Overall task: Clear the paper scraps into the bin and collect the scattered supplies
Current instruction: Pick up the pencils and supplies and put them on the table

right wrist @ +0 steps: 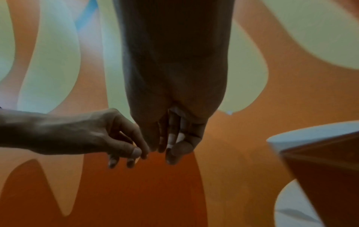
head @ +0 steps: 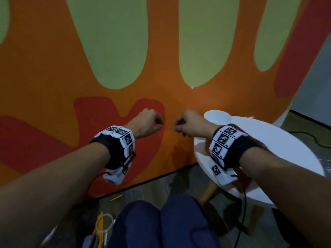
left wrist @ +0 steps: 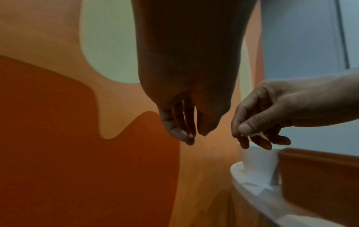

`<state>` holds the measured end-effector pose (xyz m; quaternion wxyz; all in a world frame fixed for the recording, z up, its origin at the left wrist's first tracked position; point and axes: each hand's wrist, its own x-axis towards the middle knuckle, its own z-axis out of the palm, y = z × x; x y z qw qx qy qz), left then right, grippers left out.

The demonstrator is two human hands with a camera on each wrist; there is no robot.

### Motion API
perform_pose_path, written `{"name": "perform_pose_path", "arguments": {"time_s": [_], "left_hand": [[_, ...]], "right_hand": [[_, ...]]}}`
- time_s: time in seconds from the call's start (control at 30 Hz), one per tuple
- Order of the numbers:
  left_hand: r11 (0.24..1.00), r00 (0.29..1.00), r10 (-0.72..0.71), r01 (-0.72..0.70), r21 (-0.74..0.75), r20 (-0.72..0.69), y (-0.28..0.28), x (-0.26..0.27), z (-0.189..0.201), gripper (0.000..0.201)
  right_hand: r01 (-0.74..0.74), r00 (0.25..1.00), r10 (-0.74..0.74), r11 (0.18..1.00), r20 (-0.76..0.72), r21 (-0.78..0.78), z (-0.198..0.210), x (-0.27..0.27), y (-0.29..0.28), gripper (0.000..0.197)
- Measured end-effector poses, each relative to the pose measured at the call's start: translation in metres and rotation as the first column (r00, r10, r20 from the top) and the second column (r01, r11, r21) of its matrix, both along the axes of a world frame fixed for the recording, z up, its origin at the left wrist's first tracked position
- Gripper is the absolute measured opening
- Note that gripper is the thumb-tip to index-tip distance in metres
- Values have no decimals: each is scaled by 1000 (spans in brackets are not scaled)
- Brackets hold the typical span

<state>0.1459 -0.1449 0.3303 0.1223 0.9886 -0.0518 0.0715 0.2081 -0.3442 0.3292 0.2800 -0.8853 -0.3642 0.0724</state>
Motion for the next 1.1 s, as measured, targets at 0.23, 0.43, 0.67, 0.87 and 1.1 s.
{"name": "perform_pose_path", "arguments": {"time_s": [0.23, 0.43, 0.67, 0.87, 1.1], "left_hand": [[980, 973, 186, -194, -49, -140, 98, -30, -82, 14], [940, 908, 263, -317, -125, -327, 154, -45, -213, 14], [874, 799, 266, -436, -214, -538, 160, -75, -364, 22], [864, 689, 143, -437, -250, -711, 120, -94, -444, 18], [958, 640, -67, -173, -228, -766, 79, -89, -498, 36]], "right_hand": [[-168, 975, 145, 976, -168, -136, -83, 8, 97, 13], [-255, 922, 156, 933, -354, -253, -209, 10, 168, 12], [-298, 828, 62, 890, -558, -344, -354, -7, 204, 16], [-442, 840, 176, 771, -514, -458, -438, -25, 176, 21], [-552, 790, 235, 676, -567, -489, -493, -27, 146, 10]]}}
